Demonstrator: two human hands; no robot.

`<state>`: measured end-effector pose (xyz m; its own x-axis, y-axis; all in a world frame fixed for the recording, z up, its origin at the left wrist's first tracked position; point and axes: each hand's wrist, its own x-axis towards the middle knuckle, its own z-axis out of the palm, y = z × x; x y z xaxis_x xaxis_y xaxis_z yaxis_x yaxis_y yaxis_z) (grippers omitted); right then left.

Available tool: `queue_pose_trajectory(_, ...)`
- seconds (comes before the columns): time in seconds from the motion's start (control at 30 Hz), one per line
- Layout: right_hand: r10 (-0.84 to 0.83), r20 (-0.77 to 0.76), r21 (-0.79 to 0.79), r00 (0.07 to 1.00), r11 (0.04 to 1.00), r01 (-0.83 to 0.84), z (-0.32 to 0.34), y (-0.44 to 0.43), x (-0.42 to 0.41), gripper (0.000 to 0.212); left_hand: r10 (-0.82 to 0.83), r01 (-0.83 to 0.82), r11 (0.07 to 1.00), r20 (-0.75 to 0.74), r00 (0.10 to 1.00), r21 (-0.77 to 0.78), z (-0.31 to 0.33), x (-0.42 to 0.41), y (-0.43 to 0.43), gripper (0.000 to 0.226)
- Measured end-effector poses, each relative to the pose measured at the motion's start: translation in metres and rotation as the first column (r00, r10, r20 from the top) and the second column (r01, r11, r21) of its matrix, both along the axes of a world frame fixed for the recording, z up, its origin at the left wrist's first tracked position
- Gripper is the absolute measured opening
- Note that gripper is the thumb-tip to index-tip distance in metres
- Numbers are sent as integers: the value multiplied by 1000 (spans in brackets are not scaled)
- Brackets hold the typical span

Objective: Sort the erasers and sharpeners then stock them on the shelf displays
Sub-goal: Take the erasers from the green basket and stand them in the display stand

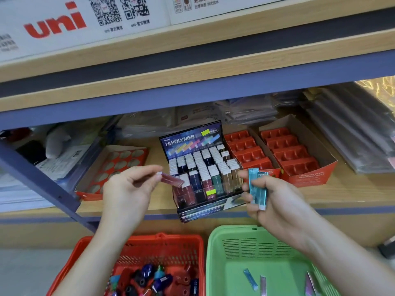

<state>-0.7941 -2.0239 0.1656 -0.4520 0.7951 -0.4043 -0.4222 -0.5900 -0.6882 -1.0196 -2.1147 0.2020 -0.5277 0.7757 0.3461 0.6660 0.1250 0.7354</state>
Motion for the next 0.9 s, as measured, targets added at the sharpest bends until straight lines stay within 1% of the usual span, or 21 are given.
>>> queue_pose_trajectory(0.1,45,28,40,999,998,-46,3,-5,-2,27,-21,16,999,-185,982,-32,-11,-9,4,15)
queue_pose_trajectory(0.2,88,20,45,996,995,-89,4,-10,-4,24,-85,79,996,-308,948,-34,-22,-11,10,18)
queue_pose_trajectory(0.3,121,8,52,993,991,-121,5,-13,-6,22,-126,118,992,-444,887,-47,-27,-15,16,12)
queue_pose_trajectory(0.4,115,38,62,993,991,-117,4,-14,-5,16,-187,147,982,-554,812,-117,-25,-22,22,14)
queue_pose_trajectory(0.53,131,159,99,978,984,-148,1,-14,-4,7,-242,177,970,-590,770,-167,-24,-24,25,14)
queue_pose_trajectory(0.63,164,192,126,968,974,-190,-2,-12,-6,11,-258,191,966,-626,736,-174,-35,-21,26,15)
queue_pose_trajectory(0.7,192,168,111,967,971,-212,-3,-11,-5,16,-248,184,969,-638,729,-166,-44,-18,26,16)
queue_pose_trajectory(0.8,227,140,92,964,966,-241,-3,-13,-5,18,-217,161,976,-616,757,-146,-51,-16,26,21)
queue_pose_trajectory(0.9,234,192,151,953,953,-264,-5,-16,-5,14,-159,119,987,-567,808,-106,-47,-12,24,29)
